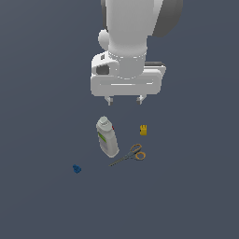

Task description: Pick up a designated object from a clutter of objects.

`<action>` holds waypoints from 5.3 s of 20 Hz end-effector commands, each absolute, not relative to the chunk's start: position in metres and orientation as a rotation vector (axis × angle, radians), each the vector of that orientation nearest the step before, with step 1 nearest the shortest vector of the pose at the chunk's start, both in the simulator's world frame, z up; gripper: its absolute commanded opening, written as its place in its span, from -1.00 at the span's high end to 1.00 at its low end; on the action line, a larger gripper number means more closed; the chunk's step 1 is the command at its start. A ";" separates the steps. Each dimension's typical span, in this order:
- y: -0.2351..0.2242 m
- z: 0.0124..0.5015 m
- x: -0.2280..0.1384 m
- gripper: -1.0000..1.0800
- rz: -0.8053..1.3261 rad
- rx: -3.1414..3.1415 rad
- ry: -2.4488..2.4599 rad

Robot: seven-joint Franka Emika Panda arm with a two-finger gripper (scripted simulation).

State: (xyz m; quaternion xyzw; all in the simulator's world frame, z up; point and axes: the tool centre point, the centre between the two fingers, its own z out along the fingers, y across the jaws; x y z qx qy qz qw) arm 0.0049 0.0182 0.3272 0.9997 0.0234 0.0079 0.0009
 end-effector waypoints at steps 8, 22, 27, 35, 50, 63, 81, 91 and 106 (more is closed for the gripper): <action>-0.007 0.336 0.005 -0.92 0.069 3.135 -0.011; 0.006 0.307 0.006 -0.92 0.066 3.130 -0.019; 0.025 0.271 0.005 -0.92 0.058 3.126 -0.016; 0.071 0.189 -0.014 -0.92 0.039 3.123 -0.001; 0.132 0.083 -0.076 -0.92 0.005 3.138 0.027; 0.138 0.066 -0.084 -0.92 -0.001 3.141 0.031; 0.138 0.022 -0.086 1.00 -0.001 3.141 0.031; 0.138 0.023 -0.086 1.00 0.000 3.141 0.032; 0.101 0.091 -0.069 1.00 0.000 3.142 0.033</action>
